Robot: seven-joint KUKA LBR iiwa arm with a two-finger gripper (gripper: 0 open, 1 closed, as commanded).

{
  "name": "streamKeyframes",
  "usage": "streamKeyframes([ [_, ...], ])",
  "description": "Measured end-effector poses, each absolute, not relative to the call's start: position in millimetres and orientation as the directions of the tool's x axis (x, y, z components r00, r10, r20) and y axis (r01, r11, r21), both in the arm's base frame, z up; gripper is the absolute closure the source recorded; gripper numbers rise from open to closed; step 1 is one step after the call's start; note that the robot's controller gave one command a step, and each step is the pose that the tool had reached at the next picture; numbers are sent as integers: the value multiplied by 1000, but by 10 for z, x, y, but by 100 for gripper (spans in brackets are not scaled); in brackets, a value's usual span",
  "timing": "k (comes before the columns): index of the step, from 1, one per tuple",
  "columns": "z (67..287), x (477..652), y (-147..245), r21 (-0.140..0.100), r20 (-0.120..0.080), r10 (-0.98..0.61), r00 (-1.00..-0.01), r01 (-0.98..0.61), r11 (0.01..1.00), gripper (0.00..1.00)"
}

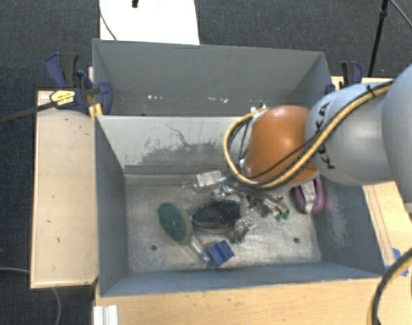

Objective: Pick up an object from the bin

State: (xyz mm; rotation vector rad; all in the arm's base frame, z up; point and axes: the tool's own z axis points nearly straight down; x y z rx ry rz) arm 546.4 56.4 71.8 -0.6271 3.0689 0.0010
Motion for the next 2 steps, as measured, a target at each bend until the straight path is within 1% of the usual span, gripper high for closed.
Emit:
streamKeyframes([
  [1, 1019, 5485, 526, 0, -7, -340, -940, -340, 940, 0],
  [2, 1003, 5505, 567, -2, -7, -427, -904, -427, 904, 0],
])
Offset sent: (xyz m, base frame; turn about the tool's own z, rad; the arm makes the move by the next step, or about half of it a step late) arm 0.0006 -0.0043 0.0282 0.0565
